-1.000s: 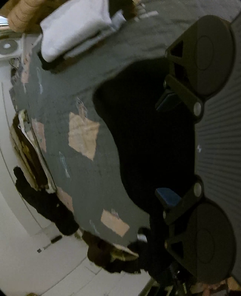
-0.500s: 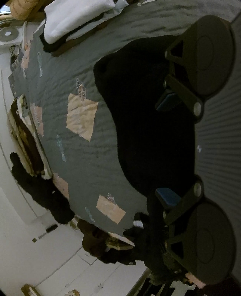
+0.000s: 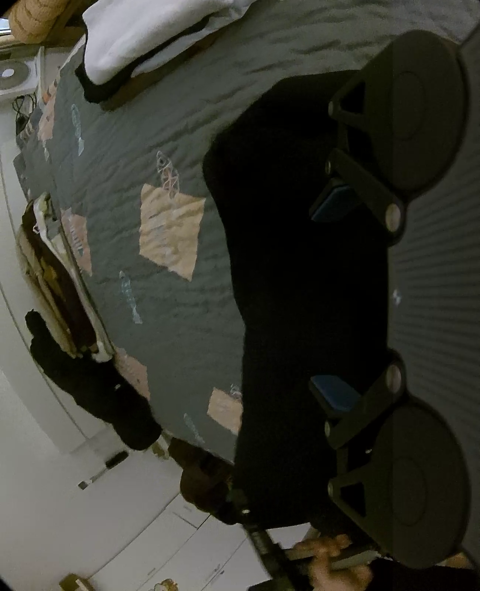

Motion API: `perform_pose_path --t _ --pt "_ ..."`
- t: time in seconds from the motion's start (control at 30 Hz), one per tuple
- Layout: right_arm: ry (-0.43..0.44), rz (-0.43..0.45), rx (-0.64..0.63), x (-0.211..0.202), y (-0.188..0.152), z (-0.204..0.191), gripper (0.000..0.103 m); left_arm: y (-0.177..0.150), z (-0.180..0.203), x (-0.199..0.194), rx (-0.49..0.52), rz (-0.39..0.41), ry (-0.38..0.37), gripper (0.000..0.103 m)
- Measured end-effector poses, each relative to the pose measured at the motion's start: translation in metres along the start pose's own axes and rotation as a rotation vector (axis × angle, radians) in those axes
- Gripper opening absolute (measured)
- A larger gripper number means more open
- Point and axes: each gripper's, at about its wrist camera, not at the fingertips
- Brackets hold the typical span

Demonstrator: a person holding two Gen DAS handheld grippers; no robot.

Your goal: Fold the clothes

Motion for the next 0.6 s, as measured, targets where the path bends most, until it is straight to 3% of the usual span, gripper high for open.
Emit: perform_pose_path --t 0.13,0.23,0.3,0.4,0.5,0.6 --pt "0.009 0.0 0.002 0.004 0.006 0.0 0.09 0.009 -0.018 0.029 0.006 -0.083 0.063 0.009" --pt "0.014 -0.003 0.016 0.006 0.007 0.003 0.09 -0.01 -0.037 0.047 -0.053 -0.237 0.123 0.014" --pt "0.014 -0.005 0.019 0.006 0.007 0.006 0.09 -0.025 -0.037 0.039 -0.039 -0.276 0.116 0.022" --pt "0.004 -0.018 0.034 0.006 0.006 0.014 0.09 -0.049 -0.024 0.007 -0.002 -0.294 0.088 0.041" --pt "-0.001 -0.027 0.047 0.006 0.004 0.02 0.09 -0.064 -0.013 -0.034 0.016 -0.247 0.082 0.073" --pt "-0.022 -0.032 0.033 0.007 0.0 0.023 0.09 -0.067 0.004 -0.066 0.013 -0.192 0.033 0.078"
Point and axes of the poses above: each gripper's, at about its wrist camera, not at the fingertips, and x roughly the way its jaws point, z to its right, y to its top, and after that the axes turned 2 degrees about y, right-handed
